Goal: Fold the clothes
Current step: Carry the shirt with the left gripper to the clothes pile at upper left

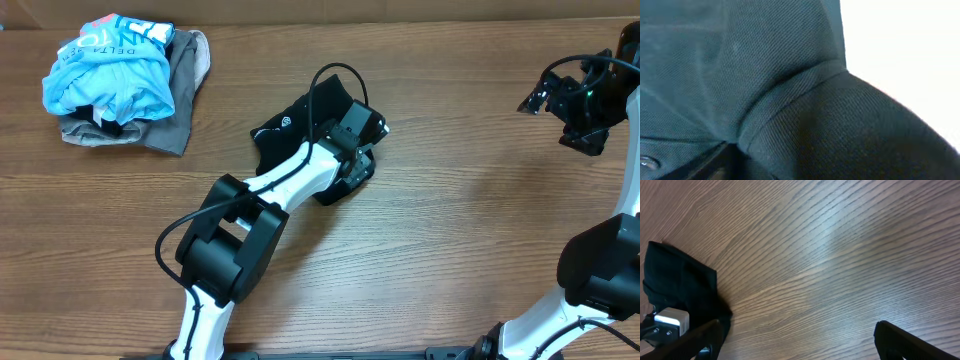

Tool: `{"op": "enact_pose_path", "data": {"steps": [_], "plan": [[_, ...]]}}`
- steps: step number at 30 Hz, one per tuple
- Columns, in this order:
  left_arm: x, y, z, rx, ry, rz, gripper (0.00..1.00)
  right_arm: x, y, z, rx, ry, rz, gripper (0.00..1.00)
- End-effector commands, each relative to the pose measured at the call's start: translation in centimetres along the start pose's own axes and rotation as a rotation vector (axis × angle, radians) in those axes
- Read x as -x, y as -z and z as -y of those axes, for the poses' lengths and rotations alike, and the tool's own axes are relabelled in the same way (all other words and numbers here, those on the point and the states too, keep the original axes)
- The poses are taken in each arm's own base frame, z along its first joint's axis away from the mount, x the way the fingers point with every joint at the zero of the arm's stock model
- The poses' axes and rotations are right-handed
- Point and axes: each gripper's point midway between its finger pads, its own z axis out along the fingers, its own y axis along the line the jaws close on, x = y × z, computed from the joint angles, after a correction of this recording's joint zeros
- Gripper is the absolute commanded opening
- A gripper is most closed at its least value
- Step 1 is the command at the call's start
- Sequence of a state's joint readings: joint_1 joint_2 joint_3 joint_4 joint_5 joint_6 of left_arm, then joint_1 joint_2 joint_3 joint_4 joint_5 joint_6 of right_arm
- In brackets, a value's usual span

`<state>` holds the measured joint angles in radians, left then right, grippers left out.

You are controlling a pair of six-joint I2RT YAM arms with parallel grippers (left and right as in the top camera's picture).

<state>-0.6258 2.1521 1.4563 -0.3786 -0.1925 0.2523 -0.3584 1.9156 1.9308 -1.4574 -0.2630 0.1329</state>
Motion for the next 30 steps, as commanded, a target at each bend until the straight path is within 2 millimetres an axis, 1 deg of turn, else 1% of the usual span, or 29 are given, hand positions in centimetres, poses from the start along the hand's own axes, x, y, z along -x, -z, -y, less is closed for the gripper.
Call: {"op": "enact_pose_path", "data": {"steps": [1,3,5,6,7,8,9,12,15,20,22,27,29,30], "plan": [[-8.4,-4.6,1.4,-0.016,-0.014,-0.211,0.67,0.3,1.3,-0.8,0.018,0.024,0.042,1.00],[-8.3,-4.7,1.4,-0.015,-0.013,-0.210,0.56,0.3,1.3,-0.8,0.018,0.023,0.042,1.00],[-8.2,-4.7,1.4,-0.013,-0.013,-0.204,0.40,0.3,1.3,-0.7,0.017,0.023,0.040,1.00],[-8.1,-4.7,1.3,-0.012,-0.012,-0.200,0.30,0.2,1.3,-0.7,0.017,0.023,0.039,1.00],[-8.0,-4.7,1.3,-0.012,-0.011,-0.198,0.17,0.2,1.2,-0.7,0.017,0.022,0.037,1.00],[-8.0,-4.7,1.3,-0.011,-0.011,-0.195,0.07,0.2,1.2,-0.7,0.016,0.022,0.035,1.00],[-7.9,-4.7,1.3,-0.011,-0.011,-0.194,0.04,0.1,1.2,-0.7,0.016,0.021,0.032,1.00],[-8.0,-4.7,1.3,-0.009,-0.011,-0.195,0.04,0.1,1.2,-0.7,0.016,0.021,0.032,1.00],[-8.0,-4.5,0.7,0.018,-0.015,-0.209,0.04,0.1,1.2,-0.7,0.015,0.021,0.031,1.00],[-6.7,-2.6,-1.7,0.098,0.023,-0.273,0.04,0.0,1.1,-0.6,0.014,0.024,0.028,1.00],[-5.7,-1.6,-2.7,0.109,0.039,-0.285,0.04,0.0,1.1,-0.6,0.014,0.024,0.028,1.00],[-2.5,1.3,-5.5,0.121,0.068,-0.278,0.04,0.1,1.1,-0.4,-0.001,0.024,0.031,1.00],[-1.1,2.8,-6.8,0.129,0.083,-0.267,0.04,0.0,1.1,-0.4,-0.001,0.024,0.031,1.00],[-0.1,4.0,-7.9,0.136,0.096,-0.258,0.04,0.0,1.1,-0.4,-0.001,0.024,0.031,1.00]]}}
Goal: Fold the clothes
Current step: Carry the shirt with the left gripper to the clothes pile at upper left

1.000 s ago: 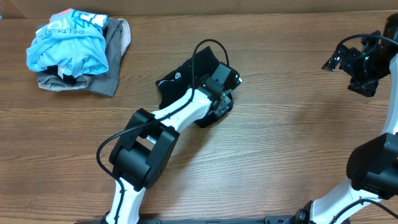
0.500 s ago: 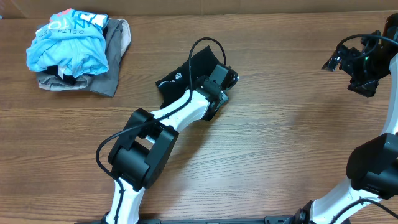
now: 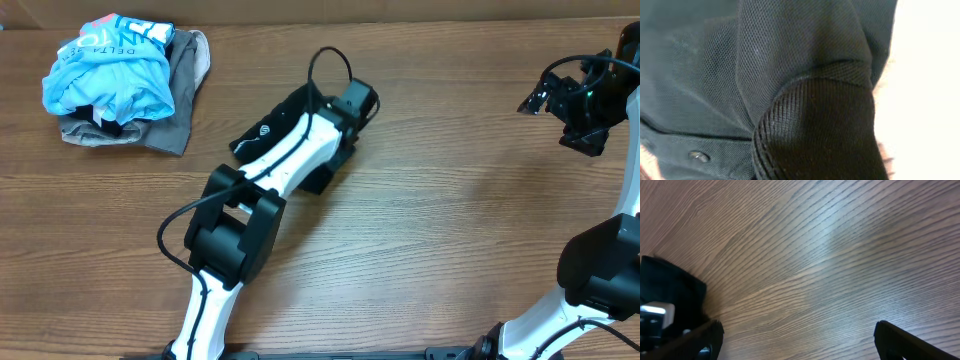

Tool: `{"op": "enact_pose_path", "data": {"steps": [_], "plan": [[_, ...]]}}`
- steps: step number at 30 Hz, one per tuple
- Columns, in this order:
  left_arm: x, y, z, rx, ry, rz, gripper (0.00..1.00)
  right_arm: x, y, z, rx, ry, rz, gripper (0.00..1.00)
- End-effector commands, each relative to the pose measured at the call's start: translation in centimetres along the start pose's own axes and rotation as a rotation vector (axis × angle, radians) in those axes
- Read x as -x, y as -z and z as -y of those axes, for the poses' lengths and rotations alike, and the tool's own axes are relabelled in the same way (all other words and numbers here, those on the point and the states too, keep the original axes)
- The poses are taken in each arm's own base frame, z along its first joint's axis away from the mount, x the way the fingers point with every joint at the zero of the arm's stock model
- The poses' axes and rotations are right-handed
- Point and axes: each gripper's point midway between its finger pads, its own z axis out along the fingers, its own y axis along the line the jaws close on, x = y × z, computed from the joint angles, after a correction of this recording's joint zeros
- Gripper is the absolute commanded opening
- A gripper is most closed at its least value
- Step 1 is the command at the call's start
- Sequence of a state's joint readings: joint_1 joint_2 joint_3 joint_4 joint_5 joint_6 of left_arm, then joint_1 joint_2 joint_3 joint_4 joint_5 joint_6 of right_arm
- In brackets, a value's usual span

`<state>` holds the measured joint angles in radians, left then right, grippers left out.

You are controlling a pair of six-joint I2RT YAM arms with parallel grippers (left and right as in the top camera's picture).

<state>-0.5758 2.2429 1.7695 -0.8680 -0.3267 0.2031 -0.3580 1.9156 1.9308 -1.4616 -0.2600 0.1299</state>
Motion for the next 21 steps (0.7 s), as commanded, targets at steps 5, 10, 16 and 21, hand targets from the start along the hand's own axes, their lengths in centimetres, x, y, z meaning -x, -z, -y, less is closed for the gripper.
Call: {"op": "enact_pose_path", "data": {"steps": [5,10,16,21], "plan": [[3.7,6.9,-7.6,0.060,0.137,0.090,0.04,0.1,1.2,-0.4,0.003,0.022,0.035,1.00],[5.1,12.9,-12.0,0.093,0.204,0.183,0.04,0.1,1.2,-0.4,0.003,0.021,0.035,1.00],[4.4,20.3,-17.9,0.157,0.299,0.309,0.04,0.1,1.2,-0.4,0.003,0.021,0.035,1.00],[2.0,25.3,-24.6,0.268,0.412,0.418,0.04,0.0,1.1,-0.4,0.002,0.019,0.027,1.00]]}}
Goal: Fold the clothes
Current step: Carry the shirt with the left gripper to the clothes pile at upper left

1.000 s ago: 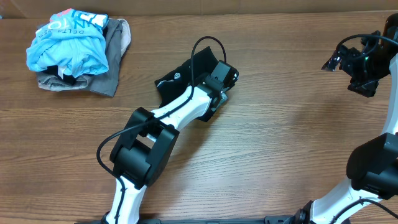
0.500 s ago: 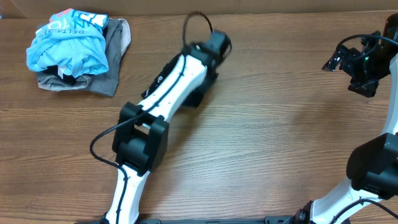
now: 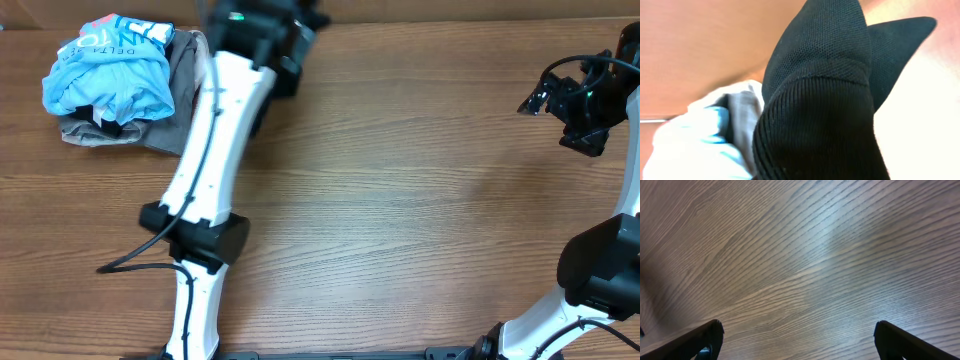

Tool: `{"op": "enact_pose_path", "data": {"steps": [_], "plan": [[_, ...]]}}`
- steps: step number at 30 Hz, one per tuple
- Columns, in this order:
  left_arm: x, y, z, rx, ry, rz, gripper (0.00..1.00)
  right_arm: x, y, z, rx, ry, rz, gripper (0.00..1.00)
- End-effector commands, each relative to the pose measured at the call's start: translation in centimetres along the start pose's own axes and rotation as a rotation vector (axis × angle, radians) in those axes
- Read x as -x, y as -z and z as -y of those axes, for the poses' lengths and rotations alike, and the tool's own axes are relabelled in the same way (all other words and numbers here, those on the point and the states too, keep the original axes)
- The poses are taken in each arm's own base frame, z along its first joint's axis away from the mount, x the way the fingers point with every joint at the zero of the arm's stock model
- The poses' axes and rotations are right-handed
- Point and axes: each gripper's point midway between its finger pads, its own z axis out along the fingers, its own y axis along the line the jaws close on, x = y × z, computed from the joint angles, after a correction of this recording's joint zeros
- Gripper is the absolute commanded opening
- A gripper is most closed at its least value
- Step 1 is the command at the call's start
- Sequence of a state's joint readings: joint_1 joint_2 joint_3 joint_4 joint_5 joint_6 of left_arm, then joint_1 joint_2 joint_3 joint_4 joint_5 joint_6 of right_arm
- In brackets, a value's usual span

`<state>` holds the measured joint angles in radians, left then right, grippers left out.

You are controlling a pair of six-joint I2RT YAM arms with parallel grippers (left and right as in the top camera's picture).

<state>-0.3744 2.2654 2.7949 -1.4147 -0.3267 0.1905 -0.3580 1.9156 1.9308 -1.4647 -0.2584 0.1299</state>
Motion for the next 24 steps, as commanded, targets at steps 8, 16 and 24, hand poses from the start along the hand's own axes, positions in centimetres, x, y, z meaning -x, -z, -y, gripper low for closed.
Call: {"op": "enact_pose_path", "data": {"steps": [8,16,24], "plan": [[-1.6,3.3,-18.4,0.311,0.174,0.106,0.04,-0.3,1.1,-0.4,0.003,0.012,0.018,1.00],[-5.2,1.4,-28.2,0.413,0.231,0.117,0.04,-0.5,1.1,-1.1,0.039,0.009,0.006,1.00],[-8.1,-1.2,-32.6,0.367,0.197,0.140,0.04,-0.9,1.1,-1.0,0.035,0.000,-0.010,1.00]]}}
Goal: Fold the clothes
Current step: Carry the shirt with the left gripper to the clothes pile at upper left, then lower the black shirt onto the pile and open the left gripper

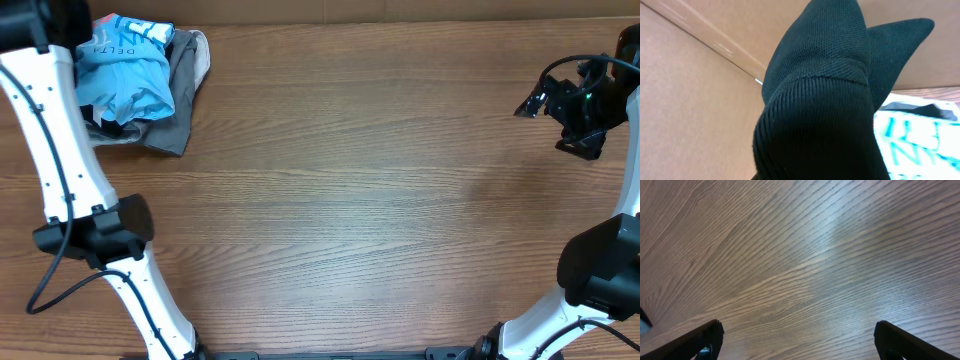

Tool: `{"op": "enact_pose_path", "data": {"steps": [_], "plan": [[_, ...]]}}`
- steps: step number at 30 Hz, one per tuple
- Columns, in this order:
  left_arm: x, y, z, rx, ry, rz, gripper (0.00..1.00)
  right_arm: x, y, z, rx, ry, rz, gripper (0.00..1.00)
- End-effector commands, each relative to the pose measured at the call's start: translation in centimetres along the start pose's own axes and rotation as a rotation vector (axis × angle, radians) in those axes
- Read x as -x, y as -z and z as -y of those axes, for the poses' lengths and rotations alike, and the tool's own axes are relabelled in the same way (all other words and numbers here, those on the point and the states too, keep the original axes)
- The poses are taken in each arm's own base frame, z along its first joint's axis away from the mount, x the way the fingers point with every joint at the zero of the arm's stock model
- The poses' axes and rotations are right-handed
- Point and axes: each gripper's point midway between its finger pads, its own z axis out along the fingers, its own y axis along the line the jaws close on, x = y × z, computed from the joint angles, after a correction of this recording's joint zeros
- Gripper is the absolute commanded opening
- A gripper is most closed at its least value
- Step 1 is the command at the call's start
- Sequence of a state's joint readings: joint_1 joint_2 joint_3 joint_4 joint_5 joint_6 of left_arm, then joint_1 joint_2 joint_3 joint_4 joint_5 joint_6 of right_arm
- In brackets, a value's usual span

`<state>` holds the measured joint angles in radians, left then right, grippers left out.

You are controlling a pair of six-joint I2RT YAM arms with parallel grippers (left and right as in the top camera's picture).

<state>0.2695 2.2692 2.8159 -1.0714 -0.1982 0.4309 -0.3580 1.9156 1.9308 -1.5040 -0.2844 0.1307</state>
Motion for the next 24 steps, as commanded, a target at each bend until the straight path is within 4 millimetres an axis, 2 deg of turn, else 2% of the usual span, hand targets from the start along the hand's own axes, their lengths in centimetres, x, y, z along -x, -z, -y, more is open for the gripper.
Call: {"op": "enact_pose_path", "data": {"steps": [1,6,10,15,22,23,24], "plan": [[-0.2,-0.9,-0.3,-0.058,-0.044,0.035,0.04,0.0,1.1,-0.7,0.017,0.004,0.032,1.00],[-2.3,-3.3,-0.6,-0.061,-0.034,-0.006,0.04,0.0,1.1,-0.8,0.018,-0.010,0.032,1.00],[-3.0,-4.3,0.4,-0.100,-0.033,-0.011,0.04,0.0,1.1,-0.7,0.018,-0.010,0.032,1.00],[-2.5,-4.7,2.8,-0.180,-0.012,0.008,0.04,-0.1,1.1,-0.7,0.016,-0.011,0.027,1.00],[-2.7,-5.7,8.7,-0.284,-0.036,-0.024,0.05,-0.4,1.1,-0.6,0.013,-0.015,0.014,1.00],[-2.9,-6.0,9.7,-0.299,-0.036,-0.035,0.20,-0.4,1.1,-0.6,0.013,-0.015,0.014,1.00],[-3.2,-6.4,10.6,-0.312,-0.030,-0.047,0.45,-0.4,1.1,-0.6,0.013,-0.015,0.014,1.00]]}}
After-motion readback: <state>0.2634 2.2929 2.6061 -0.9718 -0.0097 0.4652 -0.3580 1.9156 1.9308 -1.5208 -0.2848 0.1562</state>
